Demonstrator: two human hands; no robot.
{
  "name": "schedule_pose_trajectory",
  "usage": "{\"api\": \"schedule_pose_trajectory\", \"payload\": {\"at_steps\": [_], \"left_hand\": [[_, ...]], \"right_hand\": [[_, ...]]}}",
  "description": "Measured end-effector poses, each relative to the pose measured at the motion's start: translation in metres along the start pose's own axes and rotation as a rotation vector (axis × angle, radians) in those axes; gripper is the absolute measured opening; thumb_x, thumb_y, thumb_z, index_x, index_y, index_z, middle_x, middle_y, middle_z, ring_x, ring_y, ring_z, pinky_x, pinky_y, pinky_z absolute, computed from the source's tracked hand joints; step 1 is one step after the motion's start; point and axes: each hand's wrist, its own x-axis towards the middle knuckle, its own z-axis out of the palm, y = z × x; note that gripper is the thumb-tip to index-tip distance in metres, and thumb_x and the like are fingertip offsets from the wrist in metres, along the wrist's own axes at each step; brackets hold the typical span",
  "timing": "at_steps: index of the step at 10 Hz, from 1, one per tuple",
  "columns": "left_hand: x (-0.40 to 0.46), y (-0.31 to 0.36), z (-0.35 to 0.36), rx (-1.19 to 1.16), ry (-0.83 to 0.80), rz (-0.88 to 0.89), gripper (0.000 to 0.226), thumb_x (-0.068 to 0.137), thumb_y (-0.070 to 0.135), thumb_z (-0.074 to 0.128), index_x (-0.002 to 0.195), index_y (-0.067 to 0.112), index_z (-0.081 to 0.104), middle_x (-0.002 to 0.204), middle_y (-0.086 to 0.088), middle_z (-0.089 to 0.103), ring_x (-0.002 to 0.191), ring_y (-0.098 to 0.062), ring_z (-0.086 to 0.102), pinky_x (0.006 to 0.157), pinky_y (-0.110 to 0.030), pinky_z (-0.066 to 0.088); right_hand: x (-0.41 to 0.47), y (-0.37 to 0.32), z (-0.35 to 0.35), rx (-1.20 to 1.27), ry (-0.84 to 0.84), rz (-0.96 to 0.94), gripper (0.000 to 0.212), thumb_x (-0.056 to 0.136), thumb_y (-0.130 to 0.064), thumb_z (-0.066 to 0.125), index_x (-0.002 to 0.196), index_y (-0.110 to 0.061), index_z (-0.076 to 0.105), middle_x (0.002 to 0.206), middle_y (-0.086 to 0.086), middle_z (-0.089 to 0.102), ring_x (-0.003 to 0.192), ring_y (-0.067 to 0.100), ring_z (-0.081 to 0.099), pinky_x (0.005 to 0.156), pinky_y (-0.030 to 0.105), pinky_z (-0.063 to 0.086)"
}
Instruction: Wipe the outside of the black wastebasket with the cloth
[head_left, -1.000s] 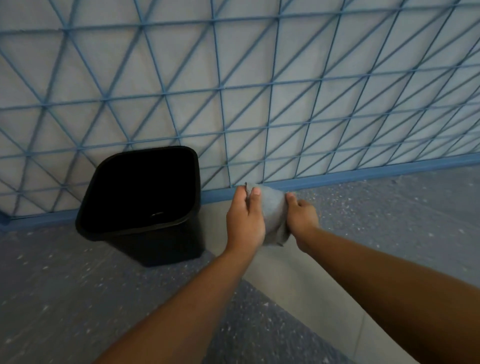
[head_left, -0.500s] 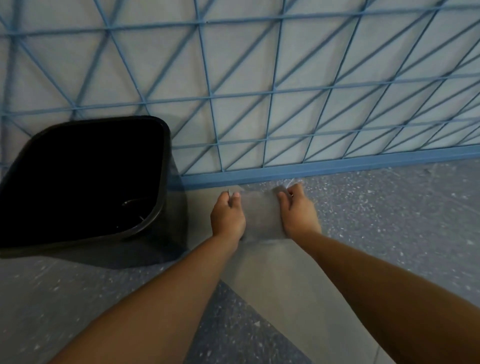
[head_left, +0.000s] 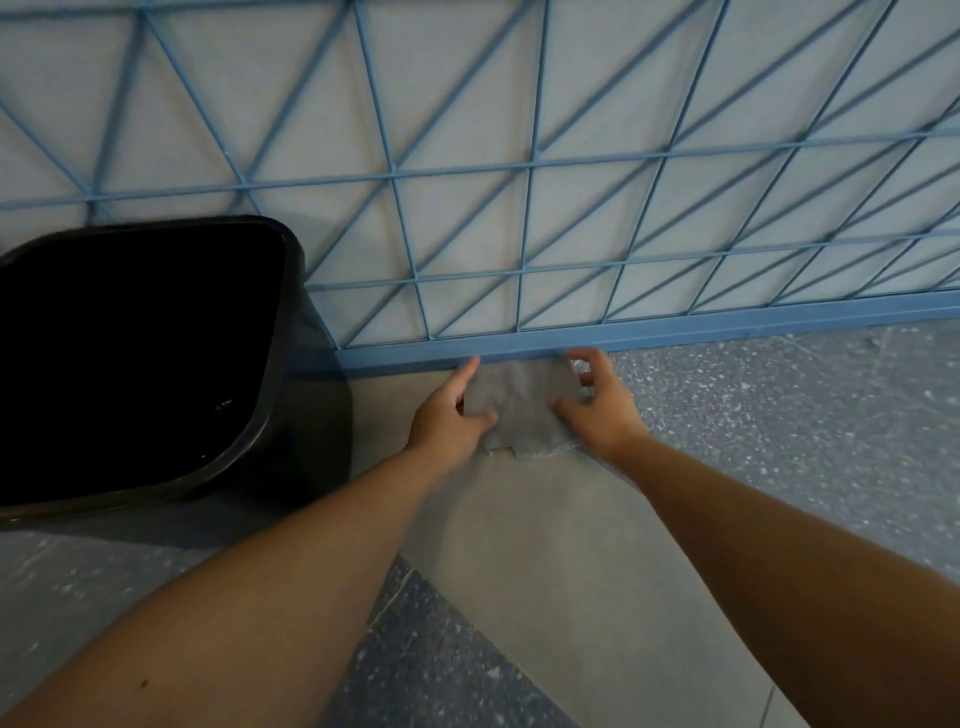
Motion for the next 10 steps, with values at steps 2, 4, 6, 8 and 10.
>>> {"api": "schedule_pose_trajectory", "payload": {"at_steps": [2,4,6,8,10], "left_hand": [[-0.001,0.004,0.005,0.366,-0.015,0.039,0.067,0.098,0.009,0.067,0.159,0.011,0.039,0.157,-0.012,0.037,0.142,-0.029,0.046,0.114,-0.025,0.034],[0.003,0.011,0.009,0.396,-0.022,-0.079,0.072,0.098,0.010,0.068,0.161,0.011,0.033,0.161,-0.012,0.026,0.143,-0.033,0.045,0.114,-0.027,0.037],[0.004,0.015,0.005,0.438,0.020,-0.181,0.076,0.094,0.019,0.075,0.158,0.028,0.035,0.155,-0.010,0.025,0.142,-0.033,0.036,0.120,-0.035,0.036],[-0.015,0.033,-0.004,0.612,0.001,-0.056,0.063,0.098,0.041,0.066,0.154,0.024,0.045,0.161,-0.009,0.029,0.146,-0.034,0.031,0.119,-0.043,0.039],[-0.054,0.076,-0.029,0.535,0.003,0.163,0.052,0.098,0.028,0.064,0.147,0.011,0.056,0.150,-0.014,0.057,0.138,-0.032,0.054,0.113,-0.038,0.045]], "right_hand": [[-0.004,0.005,-0.006,-0.236,-0.113,-0.043,0.057,0.077,-0.014,0.072,0.132,-0.016,0.055,0.127,0.008,0.046,0.112,0.025,0.052,0.097,0.025,0.038],[-0.008,-0.003,-0.001,-0.587,-0.128,-0.031,0.060,0.081,-0.024,0.067,0.138,-0.027,0.047,0.132,0.005,0.035,0.116,0.028,0.046,0.099,0.038,0.042],[-0.017,-0.022,0.003,-0.893,-0.111,-0.029,0.055,0.083,-0.031,0.066,0.134,-0.034,0.046,0.144,0.008,0.022,0.130,0.032,0.027,0.088,0.048,0.048],[-0.033,-0.045,-0.009,-0.739,-0.062,-0.083,0.042,0.086,-0.024,0.056,0.128,-0.030,0.056,0.139,0.006,0.038,0.128,0.029,0.034,0.097,0.047,0.045],[-0.054,-0.085,-0.038,-0.525,-0.045,-0.182,0.038,0.084,-0.030,0.062,0.122,-0.021,0.062,0.123,0.008,0.058,0.113,0.029,0.054,0.095,0.036,0.044]]}}
